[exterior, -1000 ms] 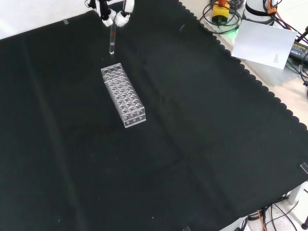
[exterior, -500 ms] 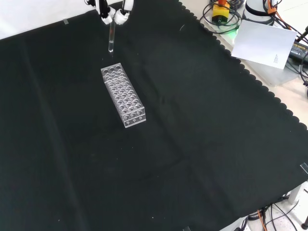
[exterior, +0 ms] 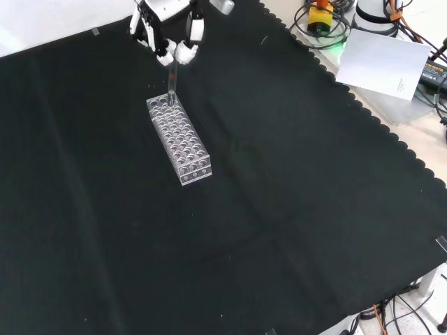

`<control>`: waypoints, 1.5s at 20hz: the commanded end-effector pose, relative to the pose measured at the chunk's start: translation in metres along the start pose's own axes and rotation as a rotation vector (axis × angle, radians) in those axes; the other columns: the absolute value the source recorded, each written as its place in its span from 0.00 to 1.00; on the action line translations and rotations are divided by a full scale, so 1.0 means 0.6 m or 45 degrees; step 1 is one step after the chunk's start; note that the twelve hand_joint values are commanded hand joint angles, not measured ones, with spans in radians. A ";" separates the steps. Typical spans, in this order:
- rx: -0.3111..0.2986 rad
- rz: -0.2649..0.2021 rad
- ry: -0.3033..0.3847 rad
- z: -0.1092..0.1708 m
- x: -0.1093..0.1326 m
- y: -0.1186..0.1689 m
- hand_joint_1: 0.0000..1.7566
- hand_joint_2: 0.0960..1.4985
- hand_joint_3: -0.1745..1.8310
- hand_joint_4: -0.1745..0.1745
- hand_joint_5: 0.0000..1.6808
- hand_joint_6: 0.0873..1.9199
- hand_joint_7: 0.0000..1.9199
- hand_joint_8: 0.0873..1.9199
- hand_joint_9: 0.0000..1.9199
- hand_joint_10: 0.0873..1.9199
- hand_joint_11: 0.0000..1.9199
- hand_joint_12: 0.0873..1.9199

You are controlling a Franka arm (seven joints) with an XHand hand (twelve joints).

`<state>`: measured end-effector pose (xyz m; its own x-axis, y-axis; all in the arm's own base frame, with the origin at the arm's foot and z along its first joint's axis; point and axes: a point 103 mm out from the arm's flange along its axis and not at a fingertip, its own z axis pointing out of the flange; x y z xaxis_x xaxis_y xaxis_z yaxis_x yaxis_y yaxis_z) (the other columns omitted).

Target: Shake the test tube.

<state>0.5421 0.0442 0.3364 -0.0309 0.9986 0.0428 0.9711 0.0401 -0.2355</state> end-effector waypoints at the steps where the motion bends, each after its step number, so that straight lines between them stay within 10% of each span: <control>1: -0.013 -0.117 0.043 -0.005 0.072 0.015 0.82 0.34 0.43 0.00 0.82 0.19 0.77 0.27 0.79 0.00 0.39 0.61; 8: -0.007 -0.059 0.024 -0.004 0.039 0.011 0.82 0.34 0.43 0.00 0.82 0.19 0.77 0.27 0.79 0.00 0.39 0.61; 20: 0.008 0.262 -0.062 -0.002 -0.155 -0.045 0.82 0.34 0.43 0.00 0.82 0.19 0.77 0.27 0.79 0.00 0.39 0.61; 30: 0.004 0.286 -0.066 -0.008 -0.178 -0.053 0.82 0.34 0.43 0.00 0.82 0.19 0.77 0.27 0.79 0.00 0.39 0.61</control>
<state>0.5146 -0.0676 0.3445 0.1846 0.9805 -0.0672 0.9525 -0.1954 -0.2337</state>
